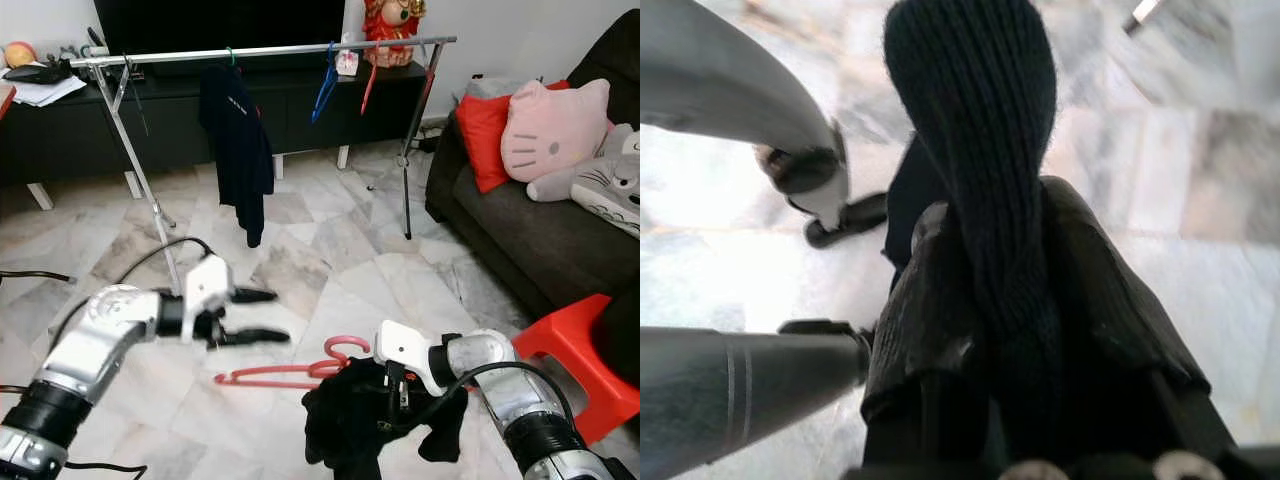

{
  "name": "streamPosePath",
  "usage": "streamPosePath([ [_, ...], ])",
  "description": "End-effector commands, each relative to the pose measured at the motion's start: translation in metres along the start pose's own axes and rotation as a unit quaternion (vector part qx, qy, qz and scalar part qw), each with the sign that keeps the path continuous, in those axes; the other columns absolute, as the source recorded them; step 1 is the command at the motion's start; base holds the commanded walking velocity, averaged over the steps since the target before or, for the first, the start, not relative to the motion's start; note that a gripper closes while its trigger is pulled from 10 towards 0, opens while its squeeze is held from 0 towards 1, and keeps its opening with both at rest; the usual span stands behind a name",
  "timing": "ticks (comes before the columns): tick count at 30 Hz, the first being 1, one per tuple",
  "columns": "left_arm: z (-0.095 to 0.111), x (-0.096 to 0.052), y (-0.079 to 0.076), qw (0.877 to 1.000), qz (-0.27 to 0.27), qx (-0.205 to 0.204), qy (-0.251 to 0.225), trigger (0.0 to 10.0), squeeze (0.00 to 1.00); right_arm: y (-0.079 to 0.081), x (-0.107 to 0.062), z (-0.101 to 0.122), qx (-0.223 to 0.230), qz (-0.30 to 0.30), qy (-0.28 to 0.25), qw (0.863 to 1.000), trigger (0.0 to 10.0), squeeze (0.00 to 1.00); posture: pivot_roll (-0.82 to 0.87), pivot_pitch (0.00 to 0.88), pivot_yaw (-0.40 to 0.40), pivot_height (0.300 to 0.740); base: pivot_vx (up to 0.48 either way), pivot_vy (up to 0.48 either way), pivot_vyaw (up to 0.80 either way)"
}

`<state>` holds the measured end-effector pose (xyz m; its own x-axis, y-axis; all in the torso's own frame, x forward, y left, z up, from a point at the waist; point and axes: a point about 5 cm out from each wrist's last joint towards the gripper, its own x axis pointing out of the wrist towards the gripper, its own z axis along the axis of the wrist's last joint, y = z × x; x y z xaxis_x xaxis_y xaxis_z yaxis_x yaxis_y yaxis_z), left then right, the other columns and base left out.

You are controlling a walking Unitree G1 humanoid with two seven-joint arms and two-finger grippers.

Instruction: Hang hanger

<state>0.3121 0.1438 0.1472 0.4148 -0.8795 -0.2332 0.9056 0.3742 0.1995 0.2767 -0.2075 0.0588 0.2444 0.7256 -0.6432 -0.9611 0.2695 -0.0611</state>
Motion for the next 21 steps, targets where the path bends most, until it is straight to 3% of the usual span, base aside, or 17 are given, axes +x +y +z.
streamPosePath([
  [1,0.004,-0.007,0.011,0.999,0.05,0.009,-0.013,10.0,1.0,-0.012,-0.008,0.006,-0.014,-0.043,-0.006,0.999,0.0,0.0,-0.09,0.0,-0.088,0.74,0.0,0.0,0.0],
  [3,0.001,-0.012,0.014,0.997,0.074,0.01,-0.013,10.0,1.0,-0.016,-0.009,0.005,-0.01,-0.064,-0.005,0.998,0.0,0.0,-0.08,0.0,-0.086,0.74,0.0,0.0,0.0],
  [4,-0.003,-0.018,0.018,0.992,0.121,0.005,-0.021,10.0,1.0,-0.019,-0.01,0.005,-0.009,-0.089,-0.003,0.996,0.0,0.0,-0.09,0.0,-0.084,0.74,0.0,0.0,0.0],
  [6,-0.008,-0.023,0.022,0.986,0.164,-0.005,-0.027,10.0,1.0,-0.023,-0.011,0.005,-0.007,-0.112,-0.002,0.994,0.0,0.0,-0.09,0.0,-0.083,0.74,0.0,0.0,0.0],
  [7,-0.011,-0.026,0.023,0.981,0.191,-0.009,-0.03,10.0,0.9,-0.025,-0.012,0.006,-0.009,-0.12,-0.003,0.993,0.0,0.0,-0.09,0.0,-0.083,0.74,0.0,0.0,0.0],
  [8,-0.014,-0.028,0.024,0.976,0.213,-0.017,-0.031,10.0,0.0,-0.026,-0.012,0.006,-0.012,-0.129,-0.001,0.992,0.0,0.0,-0.09,0.0,-0.076,0.74,0.0,0.0,0.0],
  [9,-0.014,-0.028,0.024,0.976,0.213,-0.017,-0.031,10.0,0.0,-0.026,-0.012,0.006,-0.012,-0.129,-0.001,0.992,0.0,0.0,-0.09,0.0,-0.076,0.74,0.0,0.0,0.0],
  [14,-0.054,-0.035,0.013,0.95,0.305,-0.065,0.02,10.0,0.0,-0.041,-0.01,0.023,-0.038,-0.187,-0.004,0.982,0.0,0.0,-0.1,0.0,-0.062,0.74,0.0,0.0,0.0],
  [21,-0.086,-0.032,-0.006,0.931,0.338,-0.115,0.073,10.0,0.0,-0.052,-0.003,0.056,-0.078,-0.21,-0.032,0.974,0.0,0.0,-0.09,0.0,-0.055,0.74,0.0,0.0,0.0],
])
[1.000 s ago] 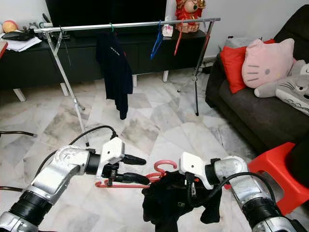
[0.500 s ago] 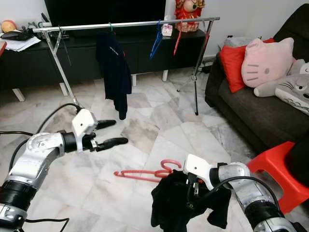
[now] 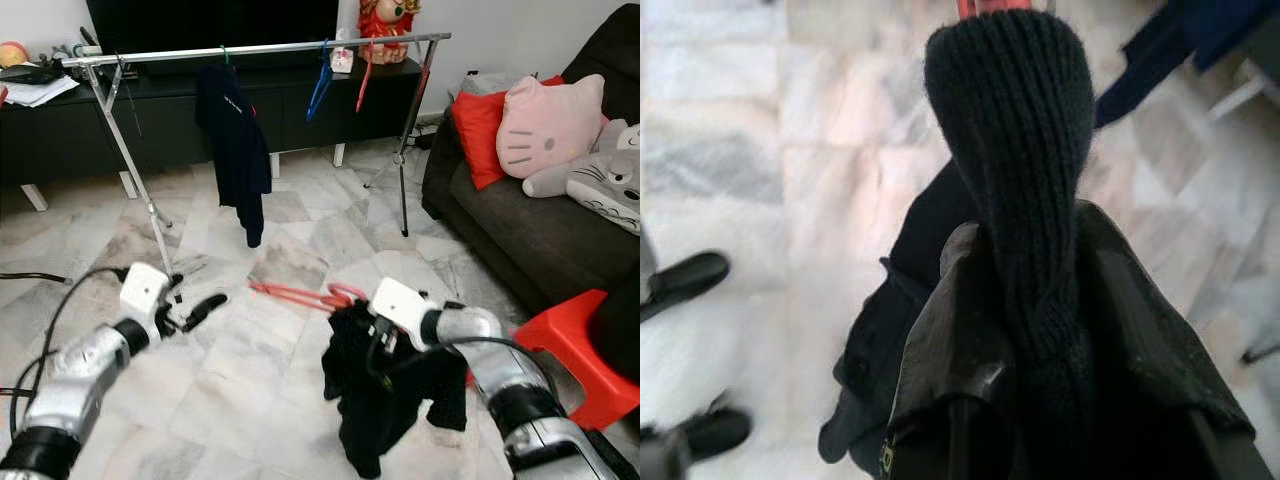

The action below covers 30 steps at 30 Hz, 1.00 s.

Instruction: Hang hanger

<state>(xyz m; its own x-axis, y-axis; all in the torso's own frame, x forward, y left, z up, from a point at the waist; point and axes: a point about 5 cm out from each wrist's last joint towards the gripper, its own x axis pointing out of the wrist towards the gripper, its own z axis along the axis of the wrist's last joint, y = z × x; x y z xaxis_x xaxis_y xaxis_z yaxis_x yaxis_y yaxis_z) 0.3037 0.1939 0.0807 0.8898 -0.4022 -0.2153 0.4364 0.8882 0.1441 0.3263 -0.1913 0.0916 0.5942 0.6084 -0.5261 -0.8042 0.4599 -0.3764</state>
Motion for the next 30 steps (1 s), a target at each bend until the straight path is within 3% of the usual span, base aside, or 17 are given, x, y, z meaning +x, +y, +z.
streamPosePath([
  [1,-0.017,-0.001,-0.003,0.999,0.014,-0.009,0.04,10.0,0.0,-0.012,0.0,0.018,-0.027,-0.02,-0.019,0.999,0.0,0.0,-0.09,0.0,-0.055,0.74,0.0,0.0,0.0],
  [5,-0.04,0.002,-0.021,0.996,0.006,-0.022,0.085,10.0,0.0,-0.017,0.005,0.044,-0.046,-0.016,-0.052,0.997,0.0,0.0,-0.09,0.0,-0.055,0.74,0.0,0.0,0.0],
  [12,-0.046,0.013,-0.044,0.994,-0.019,-0.051,0.095,10.0,0.0,-0.008,0.008,0.065,-0.065,0.028,-0.089,0.993,0.0,0.0,-0.1,0.0,-0.058,0.74,0.0,0.0,0.0],
  [14,-0.044,0.02,-0.049,0.994,-0.018,-0.058,0.087,10.0,0.0,-0.004,0.006,0.079,-0.071,0.048,-0.122,0.989,0.0,0.0,-0.1,0.0,-0.066,0.74,0.0,0.0,0.0],
  [23,-0.036,0.03,-0.053,0.997,0.008,-0.053,0.064,10.0,0.0,0.003,0.008,0.103,-0.073,0.061,-0.16,0.983,0.0,0.0,-0.1,0.0,-0.073,0.74,0.0,0.0,0.0],
  [30,-0.034,0.03,-0.059,0.998,-0.028,-0.043,0.046,10.0,0.0,0.011,0.011,0.116,-0.075,0.077,-0.174,0.979,0.0,0.0,-0.09,0.0,-0.076,0.74,0.0,0.0,0.0],
])
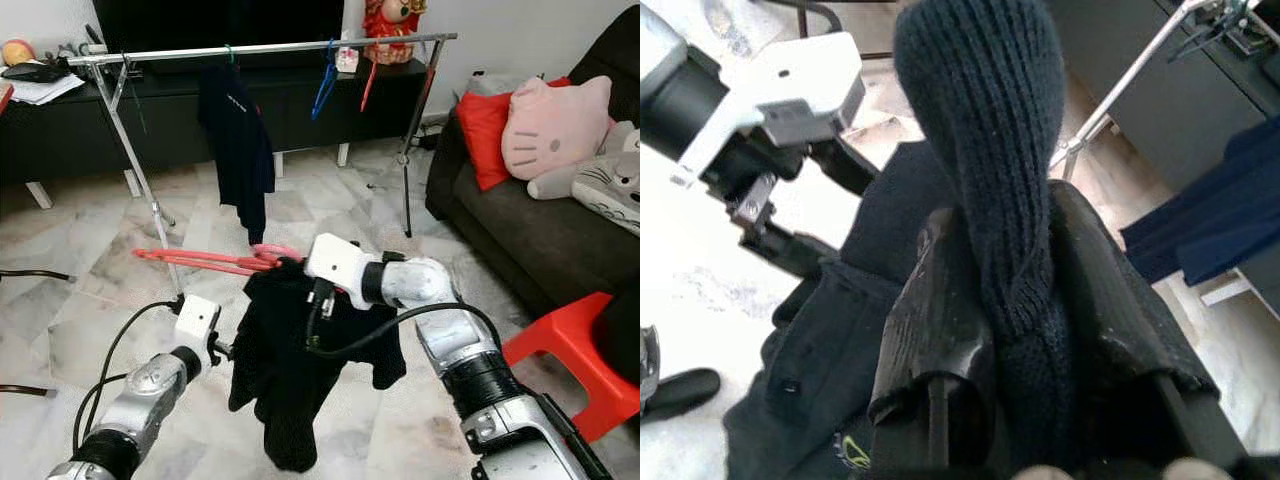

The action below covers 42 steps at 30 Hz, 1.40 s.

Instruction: Hang hanger

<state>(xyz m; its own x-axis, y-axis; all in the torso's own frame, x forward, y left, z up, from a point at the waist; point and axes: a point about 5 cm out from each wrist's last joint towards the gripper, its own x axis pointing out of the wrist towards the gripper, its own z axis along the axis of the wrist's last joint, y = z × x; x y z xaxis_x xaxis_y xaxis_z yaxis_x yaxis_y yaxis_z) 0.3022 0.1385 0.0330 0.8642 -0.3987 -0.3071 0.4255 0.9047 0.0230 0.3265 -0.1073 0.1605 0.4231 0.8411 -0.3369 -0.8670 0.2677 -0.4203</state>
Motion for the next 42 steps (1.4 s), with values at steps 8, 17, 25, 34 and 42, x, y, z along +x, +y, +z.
streamPosePath([
  [8,-0.004,-0.01,-0.011,0.99,-0.127,0.053,0.017,10.0,0.0,0.004,0.012,0.021,-0.009,0.007,-0.031,0.999,0.0,0.0,-0.09,0.0,-0.079,0.74,0.0,0.0,0.0],
  [17,0.008,-0.006,-0.014,0.987,-0.144,0.066,0.001,10.0,0.0,0.016,0.03,0.038,-0.004,0.025,-0.056,0.998,0.0,0.0,-0.08,0.0,-0.078,0.74,0.0,0.0,0.0],
  [25,0.012,0.003,-0.005,0.995,-0.041,0.089,0.003,10.0,0.0,0.023,0.032,0.047,-0.006,0.038,-0.068,0.997,0.0,0.0,-0.09,0.0,-0.079,0.74,0.0,0.0,0.0],
  [34,0.006,0.001,0.019,0.984,0.068,0.155,0.047,10.0,0.0,0.028,0.031,0.043,-0.002,0.046,-0.06,0.997,0.0,0.0,-0.09,0.0,-0.084,0.74,0.0,0.0,0.0],
  [42,0.01,-0.003,0.038,0.969,0.151,0.19,0.046,10.0,0.0,0.03,0.03,0.039,0.001,0.049,-0.053,0.997,0.0,0.0,-0.09,0.0,-0.081,0.74,0.0,0.0,0.0],
])
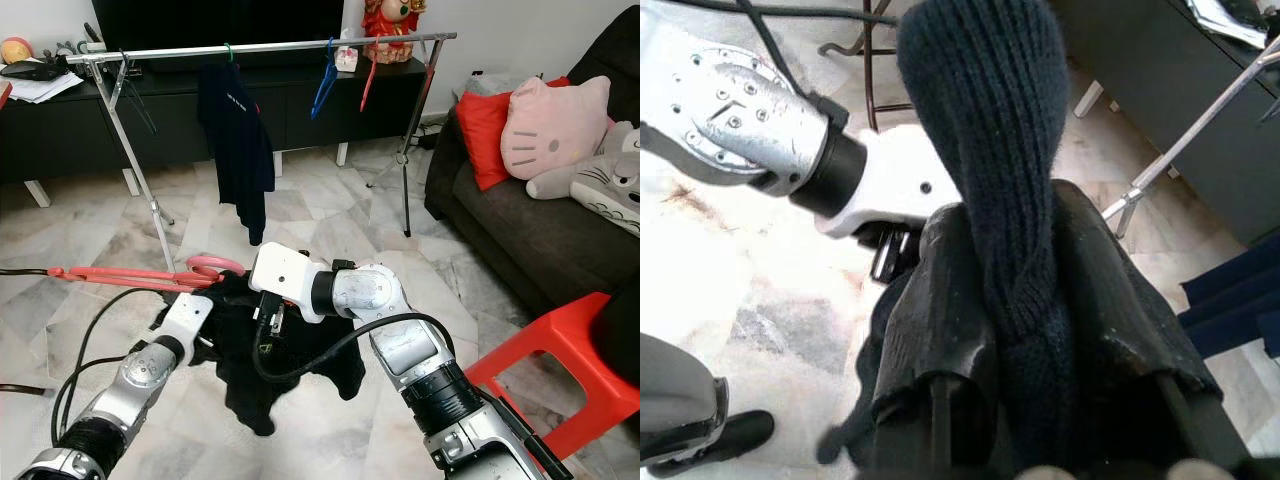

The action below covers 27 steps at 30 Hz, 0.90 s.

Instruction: Hang hanger

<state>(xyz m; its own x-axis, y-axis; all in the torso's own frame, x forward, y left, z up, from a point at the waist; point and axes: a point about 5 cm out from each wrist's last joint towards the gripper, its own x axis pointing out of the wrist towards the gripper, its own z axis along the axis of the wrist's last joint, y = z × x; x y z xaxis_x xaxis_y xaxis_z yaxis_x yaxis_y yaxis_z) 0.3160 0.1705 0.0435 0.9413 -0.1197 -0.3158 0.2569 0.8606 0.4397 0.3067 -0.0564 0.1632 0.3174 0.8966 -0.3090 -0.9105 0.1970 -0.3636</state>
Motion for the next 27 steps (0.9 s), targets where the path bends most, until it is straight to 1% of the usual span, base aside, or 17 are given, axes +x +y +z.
streamPosePath([
  [1,0.001,0.001,0.003,1.0,0.011,0.013,0.006,10.0,0.0,0.0,-0.003,0.008,-0.014,0.002,-0.014,1.0,0.0,0.0,-0.09,0.0,-0.081,0.74,0.0,0.0,0.0],
  [2,0.002,0.001,0.006,1.0,0.02,0.022,0.002,10.0,0.0,-0.001,-0.005,0.004,-0.013,-0.001,-0.008,1.0,0.0,0.0,-0.09,0.0,-0.08,0.74,0.0,0.0,0.0],
  [4,0.003,0.001,0.006,1.0,0.02,0.021,0.0,10.0,0.0,-0.001,-0.006,0.002,-0.012,-0.002,-0.004,1.0,0.0,0.0,-0.09,0.0,-0.08,0.74,0.0,0.0,0.0],
  [7,0.008,0.0,0.009,0.999,0.028,0.029,-0.018,10.0,0.0,-0.005,-0.013,-0.004,-0.011,-0.011,0.01,1.0,0.0,0.0,-0.09,0.0,-0.079,0.74,0.0,0.0,0.0],
  [8,0.01,0.0,0.01,0.999,0.03,0.028,-0.024,10.0,0.0,-0.006,-0.015,-0.006,-0.01,-0.015,0.015,1.0,0.0,0.0,-0.09,0.0,-0.079,0.74,0.0,0.0,0.0],
  [10,0.016,-0.002,0.008,0.998,0.025,0.009,-0.05,10.0,0.0,-0.008,-0.018,-0.01,-0.007,-0.021,0.023,0.999,0.0,0.0,-0.09,0.0,-0.076,0.74,0.0,0.0,0.0],
  [12,0.017,-0.002,0.007,0.998,0.024,0.006,-0.051,10.0,0.0,-0.008,-0.019,-0.011,-0.007,-0.021,0.023,0.999,0.0,0.0,-0.09,0.0,-0.076,0.74,0.0,0.0,0.0],
  [15,0.022,-0.003,0.005,0.997,0.019,-0.034,-0.066,10.0,0.0,-0.01,-0.022,-0.015,-0.001,-0.027,0.032,0.999,0.0,0.0,-0.09,0.0,-0.074,0.74,0.0,0.0,0.0],
  [16,0.024,-0.003,0.005,0.995,0.025,-0.062,-0.07,10.0,0.0,-0.011,-0.023,-0.018,0.003,-0.032,0.035,0.999,0.0,0.0,-0.09,0.0,-0.074,0.74,0.0,0.0,0.0],
  [18,0.023,-0.003,0.005,0.994,0.032,-0.081,-0.065,10.0,0.0,-0.013,-0.026,-0.022,0.012,-0.042,0.04,0.998,0.0,0.0,-0.08,0.0,-0.077,0.74,0.0,0.0,0.0],
  [22,0.024,-0.003,0.005,0.992,0.037,-0.105,-0.063,10.0,0.0,-0.015,-0.029,-0.025,0.023,-0.051,0.04,0.998,0.0,0.0,-0.08,0.0,-0.077,0.74,0.0,0.0,0.0],
  [24,0.025,-0.004,0.003,0.989,0.042,-0.124,-0.067,10.0,0.0,-0.018,-0.034,-0.028,0.036,-0.064,0.04,0.997,0.0,0.0,-0.08,0.0,-0.077,0.74,0.0,0.0,0.0],
  [26,0.026,-0.005,0.002,0.984,0.05,-0.157,-0.073,10.0,0.0,-0.022,-0.044,-0.036,0.058,-0.085,0.042,0.994,0.0,0.0,-0.08,0.0,-0.077,0.74,0.0,0.0,0.0],
  [27,0.026,-0.005,0.002,0.983,0.051,-0.163,-0.074,10.0,0.0,-0.023,-0.045,-0.037,0.062,-0.089,0.044,0.993,0.0,0.0,-0.08,0.0,-0.077,0.74,0.0,0.0,0.0],
])
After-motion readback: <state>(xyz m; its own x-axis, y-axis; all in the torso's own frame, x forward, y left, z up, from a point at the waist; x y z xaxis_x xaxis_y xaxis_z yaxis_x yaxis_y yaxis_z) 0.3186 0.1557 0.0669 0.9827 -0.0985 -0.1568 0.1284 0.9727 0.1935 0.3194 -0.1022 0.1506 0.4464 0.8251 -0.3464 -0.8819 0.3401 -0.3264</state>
